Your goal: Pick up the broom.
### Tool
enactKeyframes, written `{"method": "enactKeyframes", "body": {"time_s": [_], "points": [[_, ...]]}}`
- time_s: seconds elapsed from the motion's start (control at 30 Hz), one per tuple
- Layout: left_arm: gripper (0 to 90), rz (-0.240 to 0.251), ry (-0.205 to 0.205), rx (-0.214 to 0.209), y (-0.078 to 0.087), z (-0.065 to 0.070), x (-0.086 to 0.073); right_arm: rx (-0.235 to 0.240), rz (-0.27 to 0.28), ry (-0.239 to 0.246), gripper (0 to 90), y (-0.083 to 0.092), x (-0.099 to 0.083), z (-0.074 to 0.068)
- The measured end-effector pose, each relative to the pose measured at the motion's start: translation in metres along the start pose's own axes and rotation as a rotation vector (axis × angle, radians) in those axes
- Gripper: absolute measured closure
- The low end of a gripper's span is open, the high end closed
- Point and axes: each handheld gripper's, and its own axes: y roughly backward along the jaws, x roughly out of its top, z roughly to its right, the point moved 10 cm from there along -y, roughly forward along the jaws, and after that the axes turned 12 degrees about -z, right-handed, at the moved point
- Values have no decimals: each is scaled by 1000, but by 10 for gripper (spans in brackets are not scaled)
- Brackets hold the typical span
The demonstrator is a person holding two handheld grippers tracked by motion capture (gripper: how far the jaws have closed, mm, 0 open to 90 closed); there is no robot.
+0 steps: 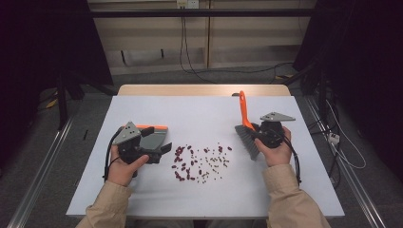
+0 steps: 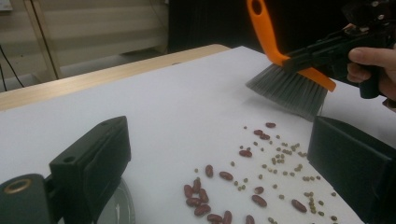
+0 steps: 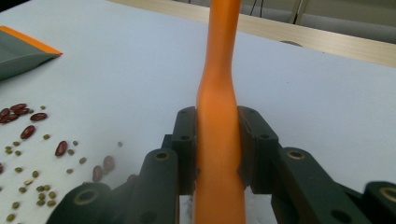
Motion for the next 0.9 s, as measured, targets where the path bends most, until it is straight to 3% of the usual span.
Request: {"method": "enactKeyframes", "body": {"time_s": [0.23, 0.53, 0.67, 0.8, 0.9], "points": [[62, 2, 5, 8, 1, -4, -2, -19, -25, 51, 704, -21, 4, -13], [62, 8, 15, 14, 3, -6, -4, -14, -23, 54, 667, -18, 1, -14], [62, 5, 10, 12, 3, -6, -4, -6, -33, 42, 623, -16, -7, -12], [62, 2, 7, 13, 3, -6, -5, -26, -43, 53, 595, -10, -13, -9], [62, 9, 10, 19, 5, -7, -5, -29, -61, 63, 612, -7, -21, -10]]}}
